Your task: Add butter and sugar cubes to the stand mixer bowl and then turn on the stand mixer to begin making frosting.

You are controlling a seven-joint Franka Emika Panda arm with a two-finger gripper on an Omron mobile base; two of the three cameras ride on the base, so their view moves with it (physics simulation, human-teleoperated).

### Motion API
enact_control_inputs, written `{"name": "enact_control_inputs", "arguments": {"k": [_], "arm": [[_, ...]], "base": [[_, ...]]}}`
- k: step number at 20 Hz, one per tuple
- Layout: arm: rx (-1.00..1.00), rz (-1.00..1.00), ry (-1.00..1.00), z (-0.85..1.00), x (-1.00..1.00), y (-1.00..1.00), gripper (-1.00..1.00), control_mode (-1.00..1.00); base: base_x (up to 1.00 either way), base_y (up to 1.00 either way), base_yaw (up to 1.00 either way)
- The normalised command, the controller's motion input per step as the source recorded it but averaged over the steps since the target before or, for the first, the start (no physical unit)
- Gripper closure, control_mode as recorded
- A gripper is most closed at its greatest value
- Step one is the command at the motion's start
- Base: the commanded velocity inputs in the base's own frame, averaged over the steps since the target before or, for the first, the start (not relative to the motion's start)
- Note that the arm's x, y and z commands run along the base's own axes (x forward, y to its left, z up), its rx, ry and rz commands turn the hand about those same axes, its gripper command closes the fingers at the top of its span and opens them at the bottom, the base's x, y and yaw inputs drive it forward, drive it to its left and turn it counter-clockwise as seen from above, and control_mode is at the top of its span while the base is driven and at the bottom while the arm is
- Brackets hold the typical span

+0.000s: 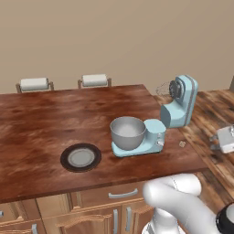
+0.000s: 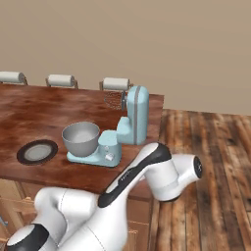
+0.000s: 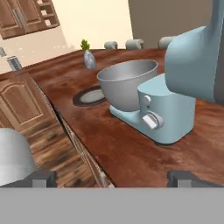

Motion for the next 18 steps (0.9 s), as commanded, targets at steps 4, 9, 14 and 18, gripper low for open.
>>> {"name": "enact_control_inputs", "arguments": {"k": [4,9,14,18], "arm": [[0.18,0.0,0.0,-0.34,0.56,-0.13,-1.0,-1.0],[0.12,0.0,-0.06,-0.3,0.25,-0.01,-1.0,-1.0],[0.0,-0.01,-0.17,-0.18,0.0,0.0,-1.0,-1.0],[-0.12,-0.06,-0.16,-0.01,0.08,0.0,-1.0,-1.0]], "base": [[0.0,0.0,0.0],[0.0,0.0,0.0],[0.0,0.0,0.0],[0.0,0.0,0.0]]}}
